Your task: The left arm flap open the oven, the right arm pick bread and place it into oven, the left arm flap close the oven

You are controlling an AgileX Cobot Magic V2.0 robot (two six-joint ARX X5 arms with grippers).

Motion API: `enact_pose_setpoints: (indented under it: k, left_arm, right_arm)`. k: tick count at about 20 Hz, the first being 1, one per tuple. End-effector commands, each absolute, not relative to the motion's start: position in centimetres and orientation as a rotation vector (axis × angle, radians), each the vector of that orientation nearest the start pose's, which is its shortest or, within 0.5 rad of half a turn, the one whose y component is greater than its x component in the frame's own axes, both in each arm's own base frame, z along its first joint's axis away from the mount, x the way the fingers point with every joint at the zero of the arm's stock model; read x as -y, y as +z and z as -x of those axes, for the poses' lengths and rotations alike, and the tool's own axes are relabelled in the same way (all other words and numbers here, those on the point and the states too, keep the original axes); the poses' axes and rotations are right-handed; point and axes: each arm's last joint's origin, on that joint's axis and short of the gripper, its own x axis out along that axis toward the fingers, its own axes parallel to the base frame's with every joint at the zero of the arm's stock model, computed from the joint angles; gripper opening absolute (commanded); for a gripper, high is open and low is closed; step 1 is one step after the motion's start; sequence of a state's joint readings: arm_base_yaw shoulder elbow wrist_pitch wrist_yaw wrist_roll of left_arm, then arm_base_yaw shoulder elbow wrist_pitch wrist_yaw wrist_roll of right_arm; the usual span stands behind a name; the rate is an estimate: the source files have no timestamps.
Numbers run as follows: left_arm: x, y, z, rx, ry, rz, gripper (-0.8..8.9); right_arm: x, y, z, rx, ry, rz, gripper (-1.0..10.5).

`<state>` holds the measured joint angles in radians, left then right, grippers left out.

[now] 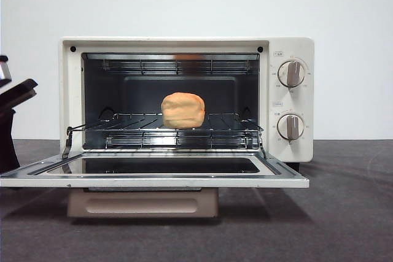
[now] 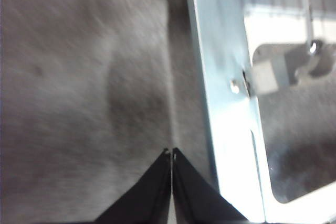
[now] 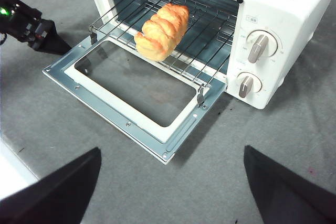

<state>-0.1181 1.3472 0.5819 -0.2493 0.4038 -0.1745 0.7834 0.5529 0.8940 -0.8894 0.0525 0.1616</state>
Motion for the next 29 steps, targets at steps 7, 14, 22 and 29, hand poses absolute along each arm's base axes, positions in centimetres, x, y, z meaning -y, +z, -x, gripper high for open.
enact_pose_setpoints:
  k: [7,14,22,29]
  left_arm:
    - [4.3,14.2,-23.2,-1.093,-0.545,0.393,0.11]
    - [3.5,15.1,-24.0,-1.000,-0.658,0.546,0.11]
    - [2.2,17.0,-25.1,-0.818,-0.672,0.610,0.11]
    - [1.9,18.6,-26.2,-0.651,-0.684,0.630,0.11]
  right_arm:
    - [-6.2,33.3,-6.4,-0.560,0.661,0.063,4.3]
    - [-6.2,33.3,-6.4,-0.556,0.644,0.066,4.3]
    - [-6.2,33.3,-6.4,-0.565,0.636,0.040,4.3]
    - [-6.2,33.3,-6.4,-0.573,0.629,0.017,4.3]
